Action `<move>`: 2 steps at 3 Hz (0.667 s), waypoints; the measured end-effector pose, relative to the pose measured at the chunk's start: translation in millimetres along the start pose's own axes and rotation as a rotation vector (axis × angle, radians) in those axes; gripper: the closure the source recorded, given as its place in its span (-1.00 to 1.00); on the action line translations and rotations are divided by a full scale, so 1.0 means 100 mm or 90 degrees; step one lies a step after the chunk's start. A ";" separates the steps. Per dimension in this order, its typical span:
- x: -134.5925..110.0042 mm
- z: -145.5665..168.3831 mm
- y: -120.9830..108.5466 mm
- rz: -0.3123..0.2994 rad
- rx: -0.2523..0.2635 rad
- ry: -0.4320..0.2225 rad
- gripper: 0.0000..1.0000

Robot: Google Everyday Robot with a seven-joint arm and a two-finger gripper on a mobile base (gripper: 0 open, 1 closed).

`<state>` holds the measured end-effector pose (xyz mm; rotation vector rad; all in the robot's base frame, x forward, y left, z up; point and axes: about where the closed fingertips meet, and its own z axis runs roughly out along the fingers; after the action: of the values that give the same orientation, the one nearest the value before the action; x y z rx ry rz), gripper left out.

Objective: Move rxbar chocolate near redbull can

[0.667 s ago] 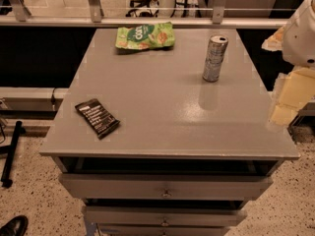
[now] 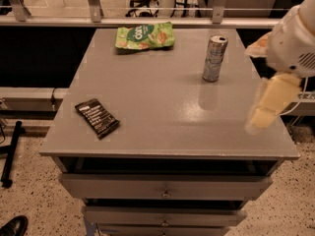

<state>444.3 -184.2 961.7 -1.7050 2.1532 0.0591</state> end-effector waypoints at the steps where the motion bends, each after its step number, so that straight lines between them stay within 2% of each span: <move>1: -0.41 0.39 0.10 -0.004 -0.033 -0.082 -1.00; 2: -0.96 0.75 0.18 -0.004 -0.061 -0.149 -1.00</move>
Offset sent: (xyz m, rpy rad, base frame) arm 0.0424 0.2040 -0.0640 0.3924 0.0499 0.1093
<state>465.2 -69.9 919.8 -1.6650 2.0006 0.3483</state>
